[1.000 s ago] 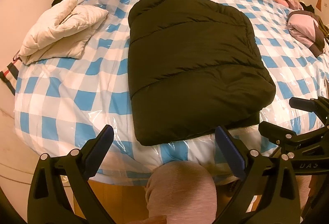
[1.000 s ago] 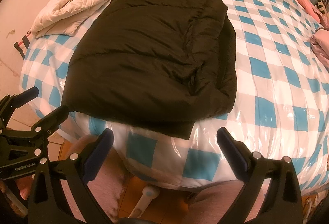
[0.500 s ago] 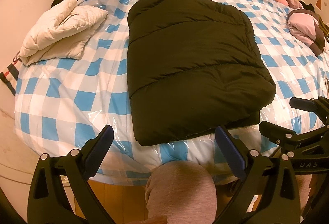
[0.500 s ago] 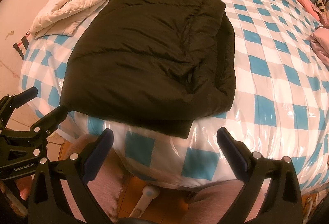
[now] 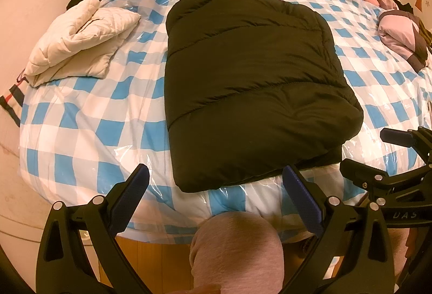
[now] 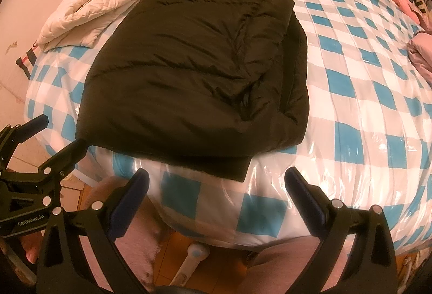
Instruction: Fold large clothes
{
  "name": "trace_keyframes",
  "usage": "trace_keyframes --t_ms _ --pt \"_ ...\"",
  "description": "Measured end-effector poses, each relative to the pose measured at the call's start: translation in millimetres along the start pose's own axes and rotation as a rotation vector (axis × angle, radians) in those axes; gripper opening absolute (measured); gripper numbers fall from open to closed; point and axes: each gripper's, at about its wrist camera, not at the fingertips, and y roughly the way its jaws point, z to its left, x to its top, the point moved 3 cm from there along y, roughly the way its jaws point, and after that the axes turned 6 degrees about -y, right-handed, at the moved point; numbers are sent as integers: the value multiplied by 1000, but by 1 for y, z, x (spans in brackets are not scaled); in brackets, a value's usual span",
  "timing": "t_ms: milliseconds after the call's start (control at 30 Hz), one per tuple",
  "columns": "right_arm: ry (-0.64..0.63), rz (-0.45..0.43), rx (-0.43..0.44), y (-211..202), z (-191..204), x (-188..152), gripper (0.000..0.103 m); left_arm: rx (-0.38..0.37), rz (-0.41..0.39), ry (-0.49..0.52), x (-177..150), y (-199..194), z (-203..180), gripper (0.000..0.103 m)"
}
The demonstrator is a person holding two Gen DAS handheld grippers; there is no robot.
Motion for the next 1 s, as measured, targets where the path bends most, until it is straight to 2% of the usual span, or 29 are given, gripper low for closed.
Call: trace_keyframes --t_ms 1000 --pt "12 5 11 2 -5 0 96 13 -5 10 5 2 -5 95"
